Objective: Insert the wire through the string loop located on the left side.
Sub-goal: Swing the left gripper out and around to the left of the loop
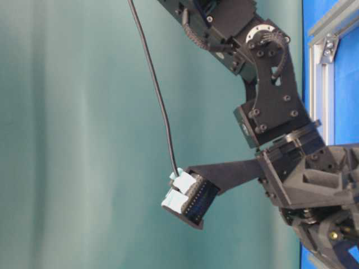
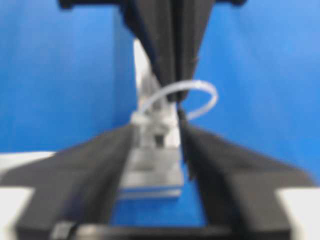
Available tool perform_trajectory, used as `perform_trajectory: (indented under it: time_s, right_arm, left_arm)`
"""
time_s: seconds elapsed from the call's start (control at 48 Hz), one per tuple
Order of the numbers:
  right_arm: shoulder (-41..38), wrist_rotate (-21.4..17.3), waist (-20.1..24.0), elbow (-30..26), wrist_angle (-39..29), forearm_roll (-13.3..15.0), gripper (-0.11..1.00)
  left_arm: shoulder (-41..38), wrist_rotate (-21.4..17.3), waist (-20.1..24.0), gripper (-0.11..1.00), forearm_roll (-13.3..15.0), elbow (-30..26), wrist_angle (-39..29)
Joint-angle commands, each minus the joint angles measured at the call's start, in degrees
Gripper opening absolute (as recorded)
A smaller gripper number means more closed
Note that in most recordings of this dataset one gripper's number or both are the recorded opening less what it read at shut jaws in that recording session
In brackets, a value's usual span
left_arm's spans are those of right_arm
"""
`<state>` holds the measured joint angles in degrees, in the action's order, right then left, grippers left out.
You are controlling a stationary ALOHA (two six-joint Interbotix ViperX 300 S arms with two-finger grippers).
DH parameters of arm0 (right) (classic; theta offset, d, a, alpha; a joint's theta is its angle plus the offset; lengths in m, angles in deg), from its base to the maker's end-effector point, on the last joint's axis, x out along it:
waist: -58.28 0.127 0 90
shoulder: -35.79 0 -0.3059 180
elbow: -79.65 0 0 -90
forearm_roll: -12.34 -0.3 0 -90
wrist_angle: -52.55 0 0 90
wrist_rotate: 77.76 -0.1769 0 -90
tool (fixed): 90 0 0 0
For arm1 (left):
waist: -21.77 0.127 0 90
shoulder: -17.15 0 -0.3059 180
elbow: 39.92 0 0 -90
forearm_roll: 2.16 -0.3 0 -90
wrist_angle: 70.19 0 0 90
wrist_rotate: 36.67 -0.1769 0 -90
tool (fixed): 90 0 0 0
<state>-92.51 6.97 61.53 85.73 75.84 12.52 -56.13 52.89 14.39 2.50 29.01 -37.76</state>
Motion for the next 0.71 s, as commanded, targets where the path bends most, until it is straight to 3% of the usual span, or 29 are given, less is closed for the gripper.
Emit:
perform_trajectory:
  time_s: [0.0,0.104,0.146,0.479,0.687]
  right_arm:
    - [1.3,-0.1,-0.2,-0.6,-0.1,-0.2,-0.1]
    - [1.2,-0.1,-0.2,-0.6,-0.4,-0.2,-0.1]
    - [1.2,-0.1,-0.2,-0.6,-0.4,-0.3,-0.1]
    - [1.2,-0.1,-0.2,-0.6,-0.4,-0.4,-0.1]
    - [1.2,-0.1,-0.2,-0.7,-0.3,-0.4,-0.1]
  left_arm:
    - [0.1,-0.1,0.8,0.55,-0.1,-1.0,0.2]
    - [0.1,-0.1,1.1,0.83,-0.1,-1.1,0.2]
    - [0.1,-0.1,1.1,0.88,-0.1,-1.2,0.2]
    - [-0.6,0.8,0.4,0.85,-0.1,-2.1,0.2]
    - [-7.0,0.9,-1.5,0.84,-0.2,-4.4,0.2]
